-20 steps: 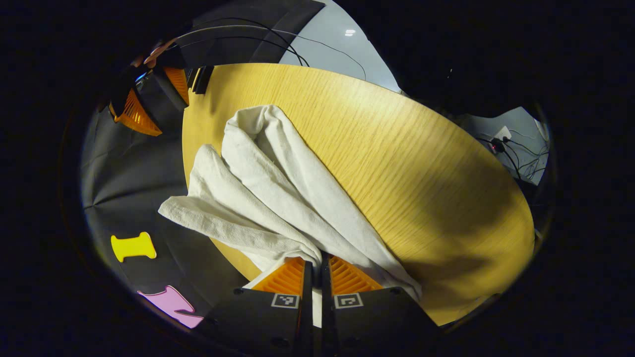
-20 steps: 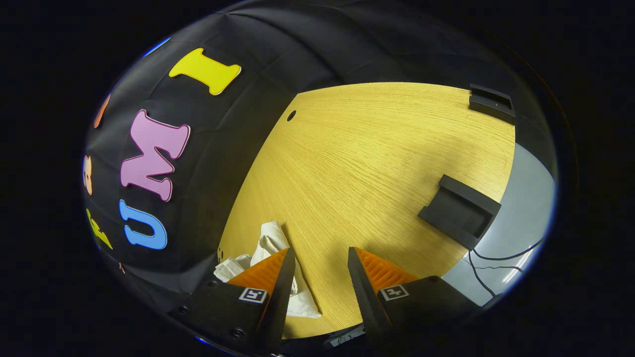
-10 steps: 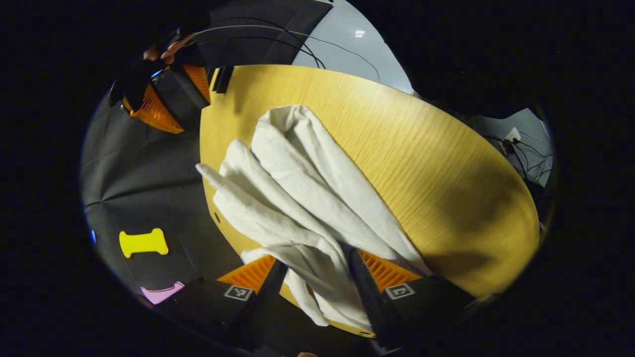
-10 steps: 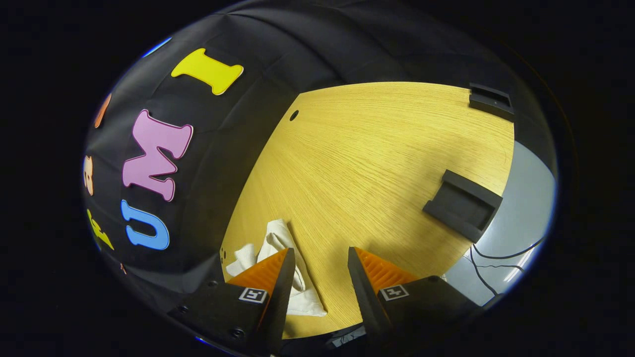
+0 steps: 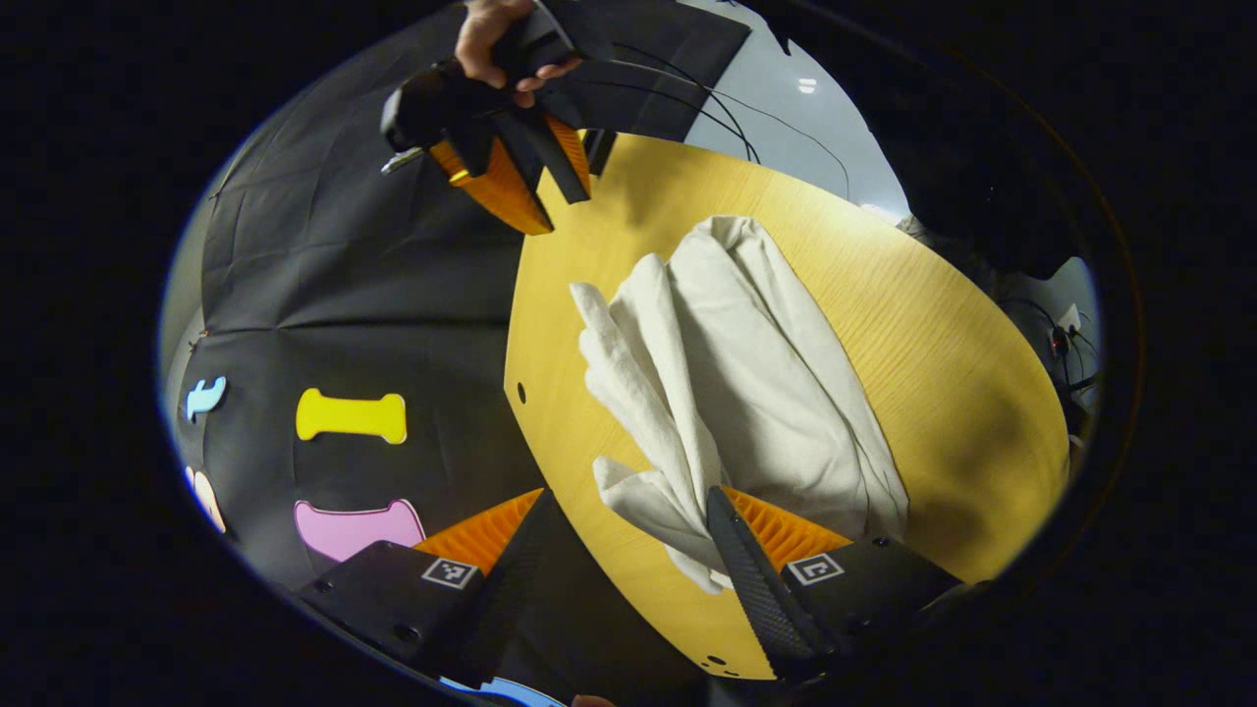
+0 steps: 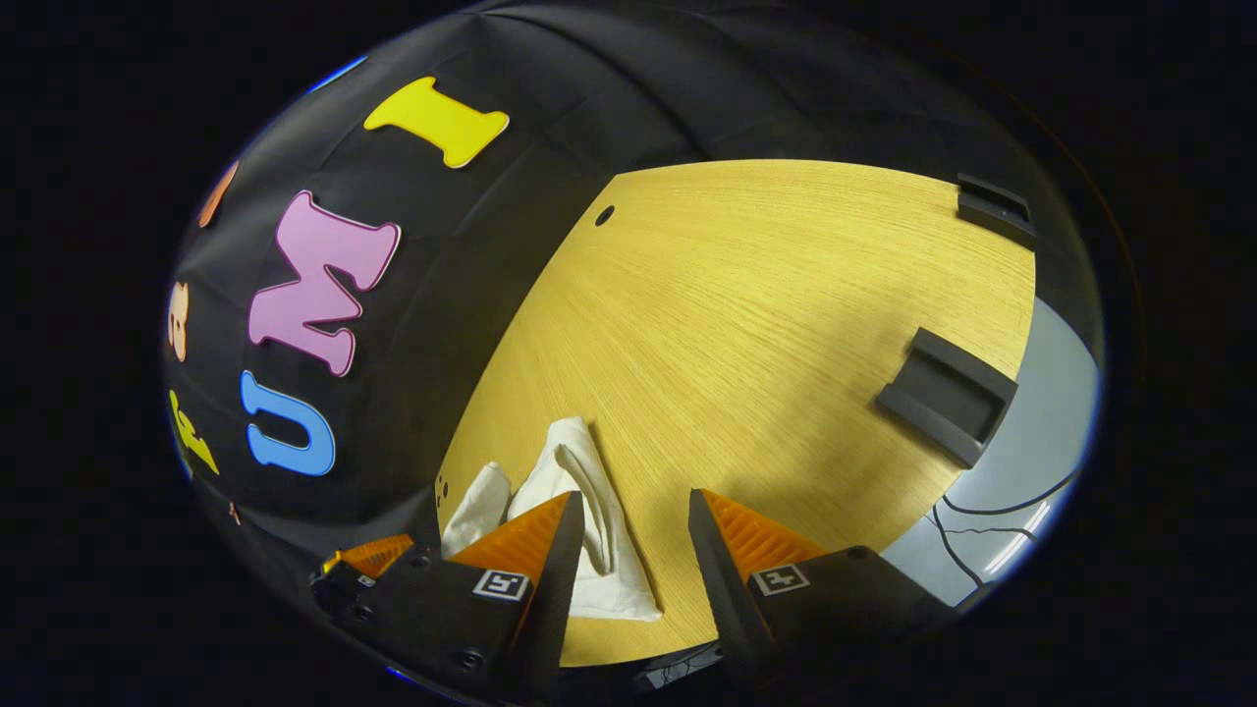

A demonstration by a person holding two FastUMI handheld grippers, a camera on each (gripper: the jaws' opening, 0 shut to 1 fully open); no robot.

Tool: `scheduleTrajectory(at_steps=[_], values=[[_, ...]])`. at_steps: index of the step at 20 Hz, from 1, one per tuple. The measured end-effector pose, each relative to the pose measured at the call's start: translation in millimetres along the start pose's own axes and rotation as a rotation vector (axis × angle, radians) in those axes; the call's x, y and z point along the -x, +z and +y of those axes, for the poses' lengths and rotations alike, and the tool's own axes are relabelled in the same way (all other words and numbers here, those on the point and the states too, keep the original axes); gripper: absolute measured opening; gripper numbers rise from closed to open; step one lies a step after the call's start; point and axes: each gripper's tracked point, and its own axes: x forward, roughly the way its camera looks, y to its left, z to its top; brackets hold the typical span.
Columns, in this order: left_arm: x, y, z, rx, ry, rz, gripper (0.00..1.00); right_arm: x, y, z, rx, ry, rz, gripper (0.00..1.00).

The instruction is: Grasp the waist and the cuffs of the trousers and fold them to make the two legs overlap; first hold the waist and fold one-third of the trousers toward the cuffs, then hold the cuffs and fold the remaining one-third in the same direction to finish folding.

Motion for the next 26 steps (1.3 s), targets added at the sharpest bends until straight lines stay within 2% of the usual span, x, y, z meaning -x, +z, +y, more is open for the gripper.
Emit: scheduleTrajectory(at_steps=[3,6,12,17,21,26], values=[[30,-7,18,0.006,0.066,-0.027,0.98,-4,0,10,0.013,0.01,0.008,0.67],[51,-35,30,0.169,0.101,0.019,0.98,-5,3,22,0.033,0.03,0.002,0.67],[79,-143,48,0.702,0.24,0.237,0.97,-11,-7,41,0.077,0.062,0.028,0.67],[105,-198,40,1.217,0.378,0.295,0.97,-11,-11,59,0.123,0.089,0.045,0.67],[104,-202,8,1.619,0.405,0.289,0.97,-12,-16,73,0.189,0.108,0.061,0.67],[98,-188,-32,1.989,0.415,0.245,0.97,-15,-25,99,0.258,0.146,0.079,0.67]])
